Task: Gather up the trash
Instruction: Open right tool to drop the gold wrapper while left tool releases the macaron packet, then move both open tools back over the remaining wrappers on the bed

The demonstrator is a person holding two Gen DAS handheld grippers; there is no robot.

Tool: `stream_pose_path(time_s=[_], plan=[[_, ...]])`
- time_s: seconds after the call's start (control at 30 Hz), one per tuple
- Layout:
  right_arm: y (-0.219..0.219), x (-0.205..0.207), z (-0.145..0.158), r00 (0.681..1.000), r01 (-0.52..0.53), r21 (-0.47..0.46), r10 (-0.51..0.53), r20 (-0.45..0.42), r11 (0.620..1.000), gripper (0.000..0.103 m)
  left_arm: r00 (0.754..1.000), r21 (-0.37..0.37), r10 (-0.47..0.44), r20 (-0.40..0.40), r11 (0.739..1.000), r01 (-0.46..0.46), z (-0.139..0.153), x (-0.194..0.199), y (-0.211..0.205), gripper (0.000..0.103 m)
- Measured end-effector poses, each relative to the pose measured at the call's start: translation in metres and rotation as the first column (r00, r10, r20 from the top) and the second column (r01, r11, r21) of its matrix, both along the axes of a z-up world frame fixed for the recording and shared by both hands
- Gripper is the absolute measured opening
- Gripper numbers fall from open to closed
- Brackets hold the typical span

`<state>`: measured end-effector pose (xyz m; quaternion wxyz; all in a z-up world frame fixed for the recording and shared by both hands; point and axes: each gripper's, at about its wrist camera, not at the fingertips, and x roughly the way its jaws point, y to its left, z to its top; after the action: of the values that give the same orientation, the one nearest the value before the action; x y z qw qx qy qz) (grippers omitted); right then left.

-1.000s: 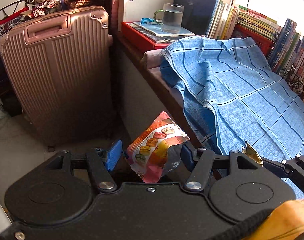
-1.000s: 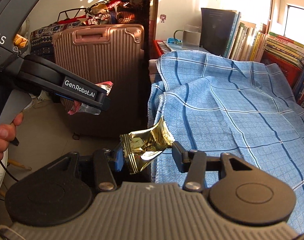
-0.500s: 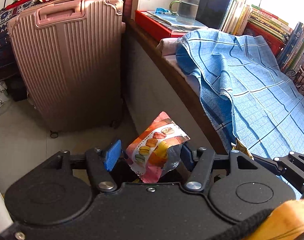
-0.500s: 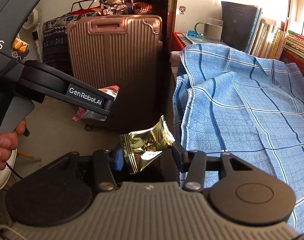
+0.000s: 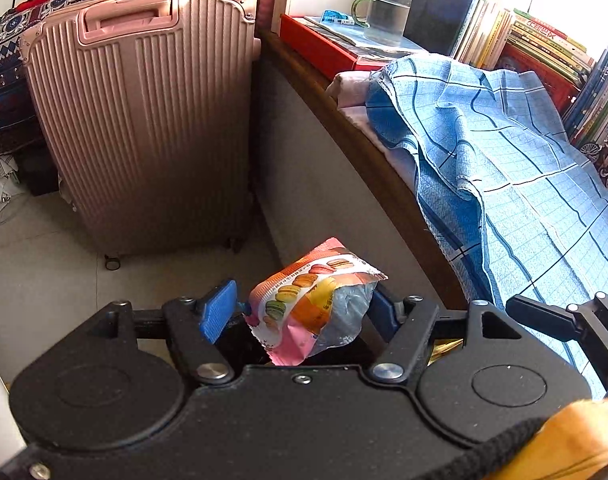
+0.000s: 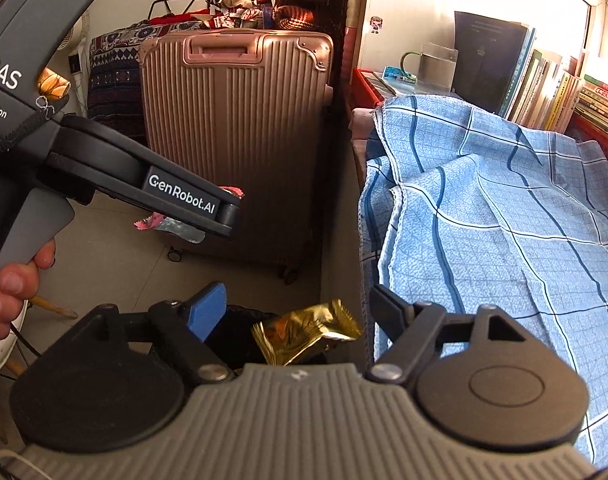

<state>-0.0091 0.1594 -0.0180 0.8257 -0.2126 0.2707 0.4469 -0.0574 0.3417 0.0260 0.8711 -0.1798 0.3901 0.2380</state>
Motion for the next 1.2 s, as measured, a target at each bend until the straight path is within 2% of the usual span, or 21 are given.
stream_pose_path(time_s=[0.27, 0.73, 0.97, 1.2], plan=[[0.004, -0.001, -0.001, 1.0, 0.002, -0.015, -0.002, 0.009, 1.0, 0.087, 1.0, -0.015, -0.005, -0.01, 1.0, 0.005, -0.002, 0.002, 0.002, 0.075], [0.004, 0.001, -0.001, 0.999, 0.031, -0.019, -0.031, 0.012, 0.999, 0.088, 0.999, -0.013, -0.032, -0.01, 0.999, 0.031, -0.001, 0.007, 0.003, 0.076], [-0.003, 0.007, 0.002, 0.997, 0.081, -0.014, -0.081, 0.02, 0.997, 0.089, 0.998, -0.025, -0.058, 0.008, 0.998, 0.058, 0.002, 0.018, 0.001, 0.077], [-0.013, 0.017, 0.006, 0.985, 0.166, -0.009, -0.166, 0.042, 0.986, 0.09, 0.99, -0.014, -0.141, 0.018, 0.99, 0.141, 0.007, 0.044, -0.009, 0.077]])
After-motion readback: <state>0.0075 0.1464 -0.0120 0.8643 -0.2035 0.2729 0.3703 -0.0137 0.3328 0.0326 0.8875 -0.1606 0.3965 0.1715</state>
